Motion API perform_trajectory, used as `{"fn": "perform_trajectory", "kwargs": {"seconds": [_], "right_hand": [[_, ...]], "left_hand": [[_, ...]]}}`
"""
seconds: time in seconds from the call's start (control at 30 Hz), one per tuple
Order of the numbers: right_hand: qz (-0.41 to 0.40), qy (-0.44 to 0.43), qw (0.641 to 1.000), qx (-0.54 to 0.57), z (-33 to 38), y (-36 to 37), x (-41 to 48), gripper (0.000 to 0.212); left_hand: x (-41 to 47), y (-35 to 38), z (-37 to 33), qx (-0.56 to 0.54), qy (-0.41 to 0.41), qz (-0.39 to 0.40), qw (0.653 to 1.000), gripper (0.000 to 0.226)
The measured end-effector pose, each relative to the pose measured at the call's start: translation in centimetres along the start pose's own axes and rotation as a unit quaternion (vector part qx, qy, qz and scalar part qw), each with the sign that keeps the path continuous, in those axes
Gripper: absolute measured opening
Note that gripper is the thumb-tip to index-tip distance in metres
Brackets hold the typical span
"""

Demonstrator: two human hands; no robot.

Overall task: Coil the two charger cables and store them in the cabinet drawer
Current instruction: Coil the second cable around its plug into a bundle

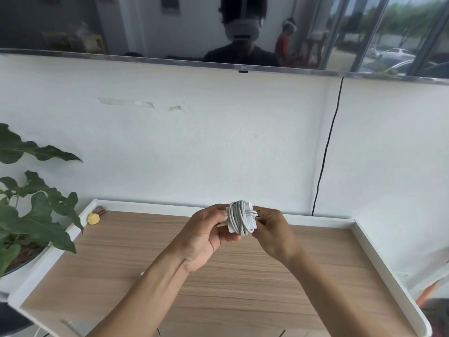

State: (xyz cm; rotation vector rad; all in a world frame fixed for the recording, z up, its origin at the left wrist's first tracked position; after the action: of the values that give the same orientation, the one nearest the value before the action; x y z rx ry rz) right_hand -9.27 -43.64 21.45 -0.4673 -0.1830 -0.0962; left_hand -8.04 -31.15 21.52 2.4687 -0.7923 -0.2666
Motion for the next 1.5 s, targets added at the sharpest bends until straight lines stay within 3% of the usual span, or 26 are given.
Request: {"fn": "perform_trajectory", "kwargs": {"seconds": [0.07,0.23,0.37,0.47,0.6,0.73,0.87,0.97,1.03,1.1,1.17,1.37,1.5], "right_hand": [[-0.022,0.002,1.000,-0.014,-0.3,0.2,-0.6,0.019],[-0.065,-0.022,0.994,-0.088,-1.0,0.1,-2.0,0.039],[-0.072,-0.064,0.982,-0.162,-0.5,0.1,-2.9,0.035],[-0.045,-0.084,0.968,-0.233,0.1,0.4,-4.1,0.024],[-0.050,-0.073,0.950,-0.300,1.2,-0.7,-5.2,0.023],[-0.032,-0.067,0.950,-0.303,2.3,-1.7,-5.2,0.033],[0.001,-0.083,0.938,-0.335,3.2,-1.6,-5.5,0.037],[-0.013,-0.091,0.947,-0.307,4.0,-1.7,-5.4,0.033],[-0.036,-0.089,0.955,-0.282,4.6,-2.0,-5.3,0.032],[-0.048,-0.098,0.955,-0.275,5.1,-2.0,-5.5,0.029],[-0.052,-0.106,0.950,-0.288,5.5,-1.9,-5.8,0.028],[-0.124,-0.154,0.919,-0.341,8.1,-1.7,-6.8,0.031],[-0.132,-0.209,0.928,-0.278,9.3,-1.1,-7.2,0.011]], "left_hand": [[0.0,0.0,0.2,-0.009,0.001,-0.005,1.000,0.024],[0.0,-0.1,1.2,-0.053,0.006,-0.045,0.998,0.015],[0.2,-1.2,2.9,-0.108,0.020,-0.129,0.986,0.029],[0.5,-2.8,3.0,-0.130,0.056,-0.189,0.972,0.020],[0.3,-3.5,3.1,-0.040,0.124,-0.200,0.971,0.017],[-0.2,-2.8,3.2,0.026,0.183,-0.178,0.967,0.040],[-0.9,-0.9,1.8,0.174,0.266,-0.168,0.933,0.024],[-1.3,-0.3,1.2,0.217,0.301,-0.171,0.913,0.050],[-1.8,0.5,0.3,0.304,0.356,-0.153,0.870,0.070],[-2.2,1.5,-0.3,0.417,0.413,-0.134,0.799,0.071],[-2.3,1.3,-0.6,0.459,0.425,-0.141,0.767,0.065],[-2.8,1.0,-1.4,0.429,0.428,-0.150,0.781,0.054],[-2.8,1.3,-2.1,0.445,0.413,-0.144,0.781,0.053]]}}
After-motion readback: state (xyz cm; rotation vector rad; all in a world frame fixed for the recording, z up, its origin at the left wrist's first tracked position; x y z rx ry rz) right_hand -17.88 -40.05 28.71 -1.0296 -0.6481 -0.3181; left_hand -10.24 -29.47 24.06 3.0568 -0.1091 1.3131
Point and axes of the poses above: each hand's wrist, its own x-axis towards the middle knuckle, its own y-axis out of the palm, z = x × y, the point moved 8 cm from there along x, towards the middle knuckle, and after that the axes turned 3 degrees about -x, right-handed, at the moved point
